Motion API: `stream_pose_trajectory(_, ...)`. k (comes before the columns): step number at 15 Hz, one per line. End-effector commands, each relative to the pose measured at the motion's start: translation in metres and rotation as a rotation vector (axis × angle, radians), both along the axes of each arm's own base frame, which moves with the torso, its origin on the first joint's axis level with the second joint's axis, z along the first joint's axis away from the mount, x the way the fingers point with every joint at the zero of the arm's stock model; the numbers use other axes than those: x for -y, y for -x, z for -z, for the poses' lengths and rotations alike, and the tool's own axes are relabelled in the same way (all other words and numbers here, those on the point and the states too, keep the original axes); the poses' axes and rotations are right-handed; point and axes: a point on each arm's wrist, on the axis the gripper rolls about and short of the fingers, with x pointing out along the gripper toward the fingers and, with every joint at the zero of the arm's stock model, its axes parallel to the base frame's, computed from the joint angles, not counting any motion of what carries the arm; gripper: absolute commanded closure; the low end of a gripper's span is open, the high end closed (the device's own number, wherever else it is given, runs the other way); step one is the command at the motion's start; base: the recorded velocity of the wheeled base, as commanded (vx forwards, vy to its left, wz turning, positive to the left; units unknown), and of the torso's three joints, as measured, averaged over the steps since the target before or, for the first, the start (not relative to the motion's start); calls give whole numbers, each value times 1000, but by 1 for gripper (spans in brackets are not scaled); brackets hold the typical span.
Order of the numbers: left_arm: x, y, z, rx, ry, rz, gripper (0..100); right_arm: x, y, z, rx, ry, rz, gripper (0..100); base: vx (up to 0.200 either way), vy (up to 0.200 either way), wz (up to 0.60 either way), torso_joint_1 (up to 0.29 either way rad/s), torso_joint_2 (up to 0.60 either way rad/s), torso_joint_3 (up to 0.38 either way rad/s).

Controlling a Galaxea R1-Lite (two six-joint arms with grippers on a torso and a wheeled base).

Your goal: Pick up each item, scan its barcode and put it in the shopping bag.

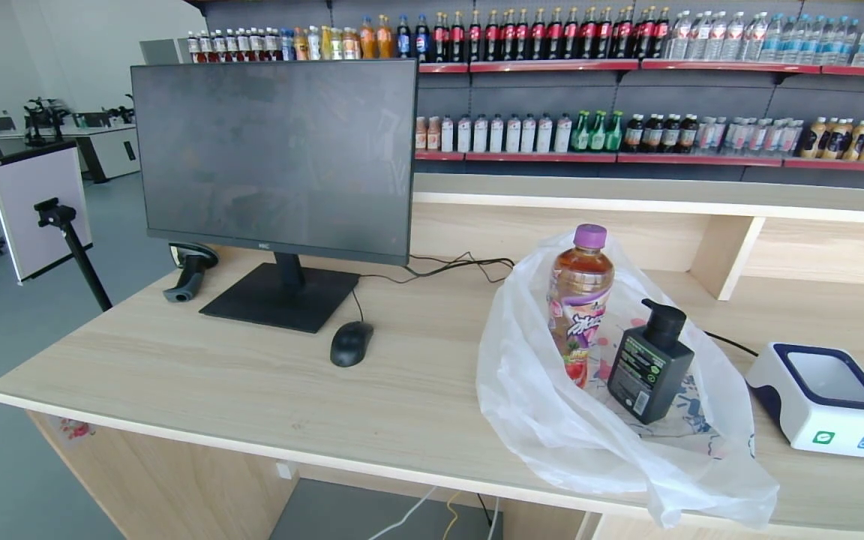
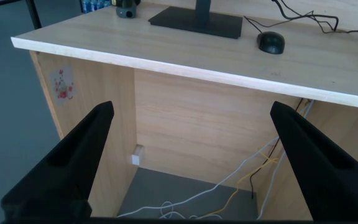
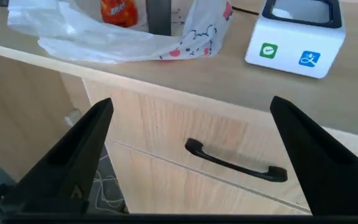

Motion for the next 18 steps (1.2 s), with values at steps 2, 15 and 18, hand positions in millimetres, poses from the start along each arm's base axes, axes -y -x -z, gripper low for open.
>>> stream_pose_trajectory(2, 0, 0, 0, 0, 1, -1, 0, -4, -1, 0, -5, -28, 221, 0, 0, 0, 0, 0, 0, 0)
stream_pose_trajectory(15, 0, 0, 0, 2, 5, -1, 0, -1, 6, 2, 83, -40, 44, 0, -62, 0, 0, 1, 1, 1)
stream_pose_trajectory(18, 0, 0, 0, 0, 5, -1, 0, -1, 6, 2, 83, -40, 44, 0, -133, 0, 0, 16, 6, 2)
